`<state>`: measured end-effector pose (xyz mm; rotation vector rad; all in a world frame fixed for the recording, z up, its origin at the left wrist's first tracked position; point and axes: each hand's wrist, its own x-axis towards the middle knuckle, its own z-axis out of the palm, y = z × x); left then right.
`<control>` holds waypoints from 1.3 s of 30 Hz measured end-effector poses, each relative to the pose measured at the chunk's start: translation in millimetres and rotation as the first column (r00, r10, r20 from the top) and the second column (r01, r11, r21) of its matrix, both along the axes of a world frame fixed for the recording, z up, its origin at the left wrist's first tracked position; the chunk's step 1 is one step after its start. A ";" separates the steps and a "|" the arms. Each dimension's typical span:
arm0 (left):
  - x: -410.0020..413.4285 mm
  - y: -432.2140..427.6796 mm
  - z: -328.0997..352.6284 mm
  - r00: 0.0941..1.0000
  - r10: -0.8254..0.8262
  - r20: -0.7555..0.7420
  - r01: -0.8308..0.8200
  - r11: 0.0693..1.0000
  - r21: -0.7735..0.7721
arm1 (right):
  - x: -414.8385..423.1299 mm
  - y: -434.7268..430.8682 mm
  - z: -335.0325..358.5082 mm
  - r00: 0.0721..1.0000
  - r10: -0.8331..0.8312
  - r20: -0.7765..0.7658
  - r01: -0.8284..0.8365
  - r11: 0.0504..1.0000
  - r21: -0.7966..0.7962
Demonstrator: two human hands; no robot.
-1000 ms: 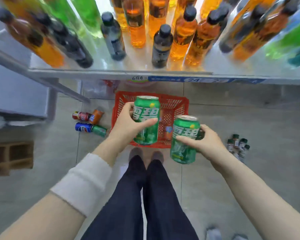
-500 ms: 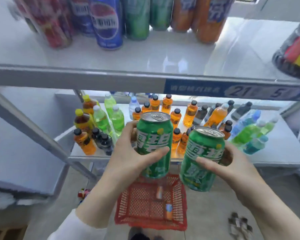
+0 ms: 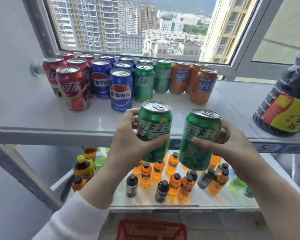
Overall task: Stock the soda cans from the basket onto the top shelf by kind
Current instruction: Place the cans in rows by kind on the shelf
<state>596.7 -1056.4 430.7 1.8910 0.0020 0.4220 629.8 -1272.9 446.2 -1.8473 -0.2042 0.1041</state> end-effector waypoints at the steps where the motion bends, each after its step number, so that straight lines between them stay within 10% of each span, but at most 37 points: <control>1: 7.1 2.2 2.4 1.000 0.020 0.018 -0.021 1.000 0.014 | 9.5 1.9 5.5 1.000 0.008 0.016 -0.008 1.000 0.003; 39: 121.5 9.0 2.9 0.987 0.161 0.025 -0.163 0.979 0.126 | 233.3 78.6 -0.6 0.977 0.147 0.157 -0.153 0.988 0.029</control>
